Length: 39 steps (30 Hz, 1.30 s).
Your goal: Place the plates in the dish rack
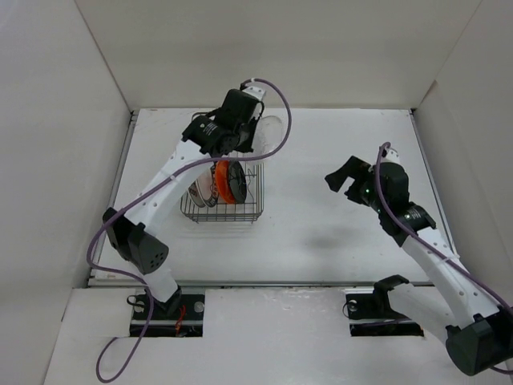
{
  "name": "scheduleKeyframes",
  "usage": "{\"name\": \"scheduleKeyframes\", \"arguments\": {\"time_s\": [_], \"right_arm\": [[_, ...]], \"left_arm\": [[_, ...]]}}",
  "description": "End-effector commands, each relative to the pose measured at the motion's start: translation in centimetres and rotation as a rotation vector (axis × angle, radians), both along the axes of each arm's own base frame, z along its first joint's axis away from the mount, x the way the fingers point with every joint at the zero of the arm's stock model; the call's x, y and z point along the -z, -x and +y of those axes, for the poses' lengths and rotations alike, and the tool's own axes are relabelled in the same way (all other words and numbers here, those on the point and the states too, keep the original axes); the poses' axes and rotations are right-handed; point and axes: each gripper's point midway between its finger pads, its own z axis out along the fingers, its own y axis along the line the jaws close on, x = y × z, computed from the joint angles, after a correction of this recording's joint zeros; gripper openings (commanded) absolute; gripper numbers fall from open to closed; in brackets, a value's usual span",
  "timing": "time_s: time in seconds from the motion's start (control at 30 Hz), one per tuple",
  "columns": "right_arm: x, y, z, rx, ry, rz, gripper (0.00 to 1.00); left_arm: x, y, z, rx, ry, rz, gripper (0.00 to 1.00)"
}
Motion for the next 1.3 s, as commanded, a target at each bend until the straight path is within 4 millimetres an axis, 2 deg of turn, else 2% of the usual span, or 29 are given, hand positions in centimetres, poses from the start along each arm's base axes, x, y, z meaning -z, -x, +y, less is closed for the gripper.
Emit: {"name": "scheduleKeyframes", "arguments": {"time_s": [0.0,0.03,0.1,0.23,0.27,0.3,0.4,0.47,0.5,0.6,0.73,0.77,0.83,0.9,1.0,1.1,1.13,1.27], "right_arm": [[-0.8,-0.5,0.0,0.014,0.009,-0.027,1.00],[-0.5,-0.6,0.2,0.004,0.007,-0.017,1.00],[-0.2,-0.5,0.5,-0.001,-0.001,-0.013,1.00],[0.6,-0.5,0.9,-0.006,-0.004,0.009,1.00],[0.6,-0.5,0.9,-0.006,-0.004,0.009,1.00],[0.6,-0.4,1.2,-0.016,-0.004,0.009,1.00],[0.9,-0.4,0.8,0.004,0.008,0.014,1.00],[1.9,-0.2,0.7,0.008,0.009,0.038,1.00],[1.6,-0.1,0.7,0.008,0.005,0.029,1.00],[2.6,0.0,0.3,0.030,0.013,0.048,1.00],[2.8,-0.3,0.2,0.040,0.019,0.049,1.00],[2.8,-0.3,0.2,0.040,0.019,0.049,1.00],[3.7,-0.6,0.1,0.049,0.035,0.076,1.00],[3.7,-0.9,0.0,0.060,0.043,0.079,1.00],[4.5,-1.0,-0.3,0.078,0.066,0.111,1.00],[4.5,-1.0,-0.5,0.086,0.070,0.110,1.00],[4.5,-0.9,-0.5,0.090,0.060,0.106,1.00],[5.1,-0.9,-0.5,0.095,0.052,0.111,1.00]], "left_arm": [[0.7,0.5,4.9,-0.245,-0.109,-0.036,0.00],[1.6,0.8,5.9,-0.301,-0.130,-0.032,0.00],[0.2,1.0,6.8,-0.355,-0.094,-0.077,0.04],[-0.7,1.6,7.8,-0.407,-0.066,-0.103,0.08],[0.2,1.8,7.9,-0.406,-0.084,-0.087,0.09],[-0.2,1.7,7.8,-0.413,-0.061,-0.099,0.09],[1.1,2.0,7.9,-0.418,-0.073,-0.072,0.09],[1.5,2.1,7.8,-0.435,-0.059,-0.063,0.03],[1.5,2.1,7.8,-0.435,-0.059,-0.063,0.00],[0.2,1.7,6.9,-0.441,0.010,-0.072,0.00],[-0.7,1.5,6.5,-0.484,0.080,-0.074,0.00],[0.1,1.4,6.4,-0.491,0.066,-0.055,0.00],[0.3,1.4,6.0,-0.485,0.075,-0.038,0.00],[2.2,1.5,5.3,-0.480,0.068,0.017,0.00],[2.7,1.6,4.5,-0.472,0.100,0.051,0.00],[3.1,2.1,5.0,-0.507,0.106,0.063,0.00],[2.6,2.1,5.3,-0.529,0.120,0.047,0.00],[4.1,2.7,6.2,-0.589,0.103,0.067,0.00]]}}
